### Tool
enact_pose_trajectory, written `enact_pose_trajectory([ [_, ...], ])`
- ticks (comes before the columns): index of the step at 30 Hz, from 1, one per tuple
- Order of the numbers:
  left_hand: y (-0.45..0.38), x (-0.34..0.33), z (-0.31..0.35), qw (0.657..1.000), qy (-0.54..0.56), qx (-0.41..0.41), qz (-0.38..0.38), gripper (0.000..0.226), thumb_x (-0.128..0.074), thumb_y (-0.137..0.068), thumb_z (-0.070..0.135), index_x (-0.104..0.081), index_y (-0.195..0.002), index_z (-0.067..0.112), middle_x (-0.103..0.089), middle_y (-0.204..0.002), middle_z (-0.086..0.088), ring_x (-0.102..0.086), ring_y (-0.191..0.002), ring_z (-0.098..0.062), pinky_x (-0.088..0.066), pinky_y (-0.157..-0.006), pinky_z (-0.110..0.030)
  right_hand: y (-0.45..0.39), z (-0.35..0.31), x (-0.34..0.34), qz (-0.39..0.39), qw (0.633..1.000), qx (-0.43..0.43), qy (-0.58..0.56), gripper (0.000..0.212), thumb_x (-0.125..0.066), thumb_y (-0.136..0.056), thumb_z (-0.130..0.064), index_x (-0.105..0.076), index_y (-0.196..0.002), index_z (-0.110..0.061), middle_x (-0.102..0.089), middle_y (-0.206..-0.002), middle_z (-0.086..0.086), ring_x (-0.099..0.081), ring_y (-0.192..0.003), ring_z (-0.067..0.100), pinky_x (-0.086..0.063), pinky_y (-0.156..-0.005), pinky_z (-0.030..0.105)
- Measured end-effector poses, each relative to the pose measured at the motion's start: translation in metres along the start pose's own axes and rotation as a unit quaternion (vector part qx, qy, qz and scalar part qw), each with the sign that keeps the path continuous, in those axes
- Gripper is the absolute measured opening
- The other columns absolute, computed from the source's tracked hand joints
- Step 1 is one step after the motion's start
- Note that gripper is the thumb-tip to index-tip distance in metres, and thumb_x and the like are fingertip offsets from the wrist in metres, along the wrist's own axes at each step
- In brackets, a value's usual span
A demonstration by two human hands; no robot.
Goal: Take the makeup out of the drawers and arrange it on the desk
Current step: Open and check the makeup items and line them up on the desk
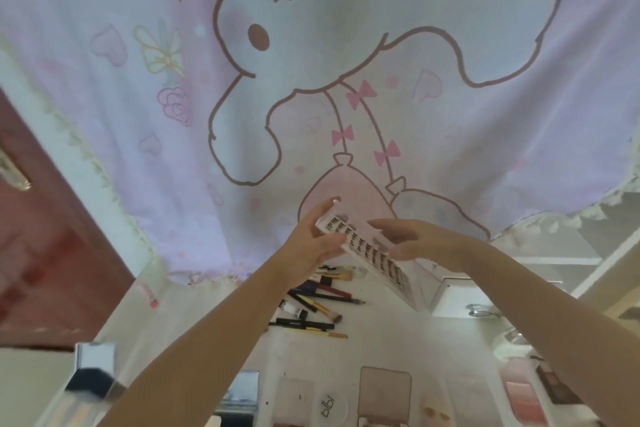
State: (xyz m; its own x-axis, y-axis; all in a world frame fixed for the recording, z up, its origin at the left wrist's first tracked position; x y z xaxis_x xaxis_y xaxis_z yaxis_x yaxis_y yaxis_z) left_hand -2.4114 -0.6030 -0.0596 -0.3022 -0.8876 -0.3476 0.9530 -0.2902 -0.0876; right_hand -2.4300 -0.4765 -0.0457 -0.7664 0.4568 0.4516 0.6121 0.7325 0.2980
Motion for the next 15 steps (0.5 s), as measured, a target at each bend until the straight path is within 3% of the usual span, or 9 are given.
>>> enact_pose_trajectory([
  [2,0.008,0.008,-0.005,0.998,0.06,0.011,0.006,0.09,-0.092,-0.037,0.032,-0.048,-0.115,0.019,-0.06,-0.092,-0.008,-0.067,-0.081,-0.018,-0.059,-0.072,-0.029,-0.007,0.004,-0.003,-0.001,0.996,0.009,-0.091,0.059,-0.065,-0.062,-0.038,-0.054,-0.118,-0.026,-0.069,-0.095,-0.005,-0.065,-0.088,0.011,-0.053,-0.079,0.023],
  [5,0.024,0.023,-0.011,0.991,0.129,0.015,0.044,0.087,-0.092,-0.029,0.033,-0.056,-0.106,0.018,-0.063,-0.089,-0.009,-0.067,-0.077,-0.02,-0.058,-0.069,-0.034,-0.018,0.021,-0.006,-0.027,0.948,-0.008,-0.317,0.087,-0.082,-0.037,-0.056,-0.062,-0.11,-0.014,-0.069,-0.096,0.01,-0.065,-0.088,0.027,-0.053,-0.079,0.039],
  [6,0.03,0.027,-0.013,0.987,0.149,0.018,0.053,0.08,-0.091,-0.027,0.032,-0.062,-0.101,0.018,-0.067,-0.087,-0.008,-0.068,-0.076,-0.021,-0.058,-0.067,-0.036,-0.022,0.025,-0.01,-0.057,0.923,-0.012,-0.38,0.087,-0.08,-0.043,-0.06,-0.062,-0.113,-0.012,-0.067,-0.105,0.017,-0.064,-0.095,0.033,-0.053,-0.083,0.044],
  [8,0.041,0.042,-0.018,0.981,0.175,0.024,0.083,0.069,-0.09,-0.024,0.031,-0.071,-0.09,0.019,-0.07,-0.085,-0.009,-0.068,-0.077,-0.023,-0.058,-0.068,-0.037,-0.028,0.024,-0.025,-0.147,0.871,-0.008,-0.469,0.079,-0.063,-0.071,-0.059,-0.05,-0.128,-0.006,-0.053,-0.127,0.027,-0.051,-0.116,0.041,-0.04,-0.099,0.054],
  [10,0.056,0.057,-0.024,0.974,0.188,0.019,0.123,0.067,-0.09,-0.023,0.032,-0.074,-0.086,0.02,-0.069,-0.086,-0.009,-0.067,-0.079,-0.025,-0.057,-0.072,-0.038,-0.044,0.027,-0.036,-0.202,0.83,-0.004,-0.519,0.077,-0.046,-0.084,-0.058,-0.038,-0.136,-0.002,-0.041,-0.136,0.031,-0.04,-0.126,0.044,-0.024,-0.107,0.057],
  [13,0.086,0.07,-0.035,0.962,0.209,0.006,0.176,0.065,-0.09,-0.022,0.033,-0.074,-0.084,0.021,-0.07,-0.087,-0.009,-0.067,-0.08,-0.024,-0.056,-0.073,-0.039,-0.057,0.027,-0.054,-0.242,0.807,0.006,-0.539,0.083,-0.039,-0.084,-0.064,-0.035,-0.138,-0.001,-0.036,-0.14,0.031,-0.035,-0.13,0.042,-0.016,-0.109,0.057],
  [15,0.107,0.074,-0.038,0.953,0.222,-0.025,0.205,0.061,-0.09,-0.024,0.032,-0.075,-0.082,0.021,-0.069,-0.088,-0.01,-0.065,-0.081,-0.025,-0.054,-0.074,-0.039,-0.059,0.024,-0.066,-0.21,0.816,-0.005,-0.539,0.093,-0.059,-0.068,-0.068,-0.047,-0.13,0.0,-0.045,-0.132,0.034,-0.045,-0.122,0.046,-0.035,-0.1,0.059],
])
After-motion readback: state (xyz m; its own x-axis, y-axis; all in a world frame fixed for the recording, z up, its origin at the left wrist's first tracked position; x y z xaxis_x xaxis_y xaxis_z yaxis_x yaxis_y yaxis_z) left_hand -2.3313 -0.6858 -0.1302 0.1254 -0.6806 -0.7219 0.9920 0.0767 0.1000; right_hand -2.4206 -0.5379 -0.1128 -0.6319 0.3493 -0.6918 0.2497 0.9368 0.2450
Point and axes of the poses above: each hand's wrist, its own y-axis away from the middle knuckle, its own x-axis out of the back of the hand, z = x × y, the point moved 7 cm from there along -y, towards the middle knuckle
